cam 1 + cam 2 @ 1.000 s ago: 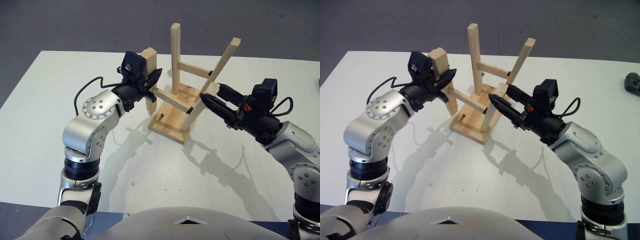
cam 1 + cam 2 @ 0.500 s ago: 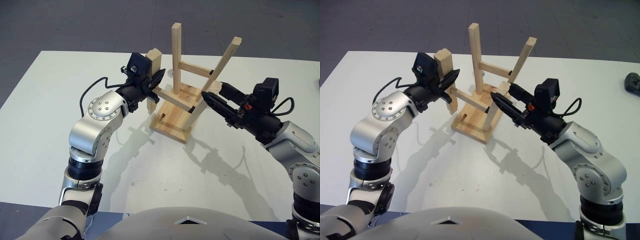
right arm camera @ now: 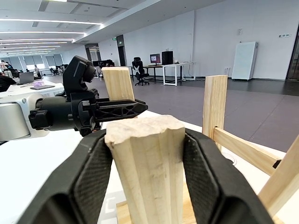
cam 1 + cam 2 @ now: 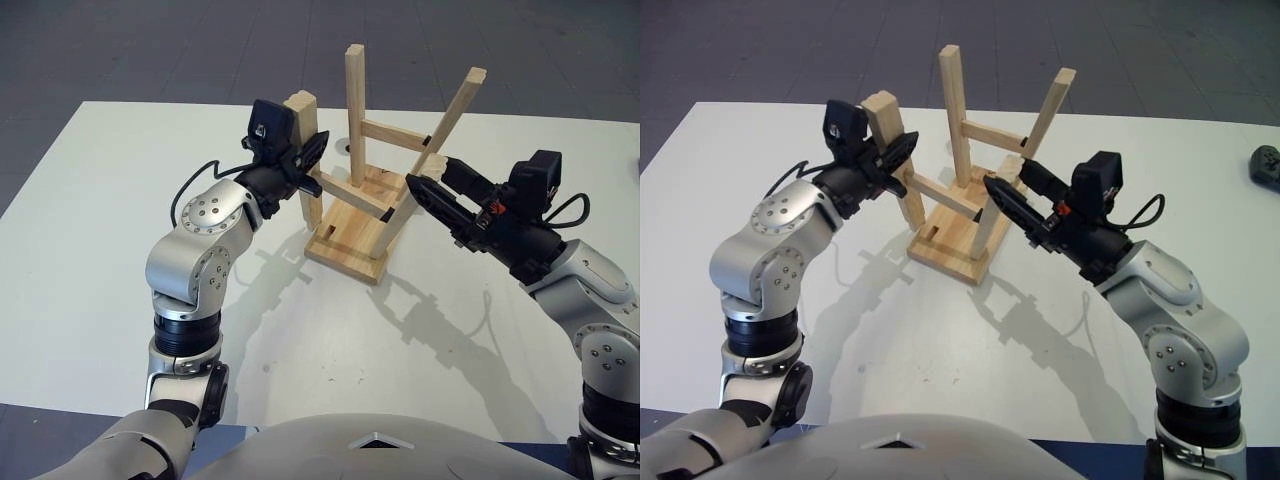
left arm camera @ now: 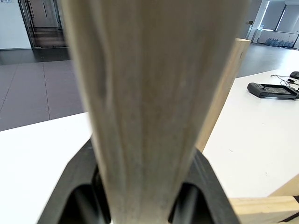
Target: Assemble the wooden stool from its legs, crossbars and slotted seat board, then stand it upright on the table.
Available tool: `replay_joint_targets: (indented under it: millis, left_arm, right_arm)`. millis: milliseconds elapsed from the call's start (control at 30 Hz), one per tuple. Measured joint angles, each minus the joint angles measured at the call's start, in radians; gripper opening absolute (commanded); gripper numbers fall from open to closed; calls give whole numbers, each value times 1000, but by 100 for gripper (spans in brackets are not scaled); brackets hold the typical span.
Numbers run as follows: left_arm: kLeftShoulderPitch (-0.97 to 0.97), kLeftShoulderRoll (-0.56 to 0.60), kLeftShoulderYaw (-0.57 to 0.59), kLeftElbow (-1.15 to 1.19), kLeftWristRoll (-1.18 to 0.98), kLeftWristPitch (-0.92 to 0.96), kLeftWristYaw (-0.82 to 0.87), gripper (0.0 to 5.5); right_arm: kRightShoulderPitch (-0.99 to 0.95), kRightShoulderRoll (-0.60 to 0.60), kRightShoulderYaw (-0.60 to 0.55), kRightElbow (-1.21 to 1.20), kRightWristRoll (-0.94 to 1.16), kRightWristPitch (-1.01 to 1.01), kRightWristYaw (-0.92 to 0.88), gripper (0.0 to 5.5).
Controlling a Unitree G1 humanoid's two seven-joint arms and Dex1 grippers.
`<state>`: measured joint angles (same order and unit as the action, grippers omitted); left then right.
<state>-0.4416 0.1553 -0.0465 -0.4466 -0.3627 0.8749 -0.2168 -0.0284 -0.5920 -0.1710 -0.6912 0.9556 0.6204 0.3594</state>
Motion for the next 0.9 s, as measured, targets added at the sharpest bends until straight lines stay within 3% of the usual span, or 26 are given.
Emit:
replay_joint_targets:
  millis: [567, 900]
  left_arm:
    - [-25, -49, 34, 13, 3, 50, 4, 110]
    - [-148, -69, 100, 92, -75, 95, -25, 107]
  right_arm:
    - [2, 20, 6, -19, -14, -9, -28, 222]
    - [79, 87, 40, -78, -72, -42, -116, 222]
